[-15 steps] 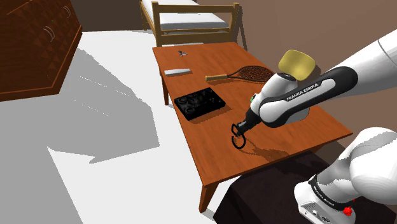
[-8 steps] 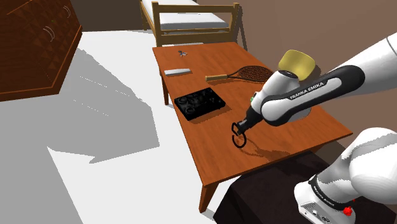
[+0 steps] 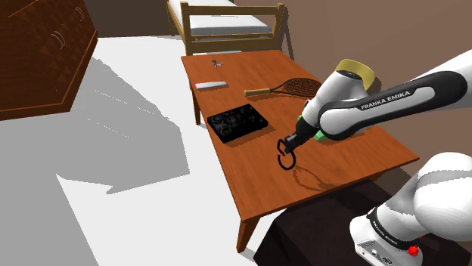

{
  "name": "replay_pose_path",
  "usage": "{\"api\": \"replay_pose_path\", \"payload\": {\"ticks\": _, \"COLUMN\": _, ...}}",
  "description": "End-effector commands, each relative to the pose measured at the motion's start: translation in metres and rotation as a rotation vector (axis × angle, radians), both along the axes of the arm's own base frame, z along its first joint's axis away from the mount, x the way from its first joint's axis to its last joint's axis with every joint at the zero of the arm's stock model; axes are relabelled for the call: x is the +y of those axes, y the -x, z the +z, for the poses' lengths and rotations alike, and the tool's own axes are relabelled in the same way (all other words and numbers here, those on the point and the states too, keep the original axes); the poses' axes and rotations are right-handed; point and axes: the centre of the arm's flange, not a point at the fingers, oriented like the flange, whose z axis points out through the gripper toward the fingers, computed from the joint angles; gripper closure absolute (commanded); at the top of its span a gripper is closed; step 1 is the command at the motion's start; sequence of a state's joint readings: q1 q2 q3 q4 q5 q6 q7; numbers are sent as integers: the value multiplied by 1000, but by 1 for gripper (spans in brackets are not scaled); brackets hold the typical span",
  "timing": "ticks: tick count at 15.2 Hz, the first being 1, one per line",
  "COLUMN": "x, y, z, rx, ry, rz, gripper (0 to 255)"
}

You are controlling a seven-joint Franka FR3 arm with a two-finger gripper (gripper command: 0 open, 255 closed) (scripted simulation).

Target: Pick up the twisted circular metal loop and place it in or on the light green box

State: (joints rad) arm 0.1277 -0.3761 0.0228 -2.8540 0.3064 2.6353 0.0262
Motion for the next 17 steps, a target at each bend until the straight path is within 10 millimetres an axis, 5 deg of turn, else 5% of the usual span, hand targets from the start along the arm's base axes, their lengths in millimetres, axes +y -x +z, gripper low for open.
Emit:
{"api": "replay_pose_path", "payload": {"ticks": 1, "x": 0, "y": 1, "z": 12, "rx": 1, "ry": 1, "rz": 0, "gripper": 255}}
{"api": "replay_pose_path", "payload": {"ticks": 12, "x": 0, "y": 1, "z": 70, "rx": 1, "ry": 1, "rz": 0, "gripper": 255}}
{"api": "replay_pose_path", "payload": {"ticks": 17, "x": -66, "y": -6, "z": 76, "rx": 1, "ry": 1, "rz": 0, "gripper": 255}}
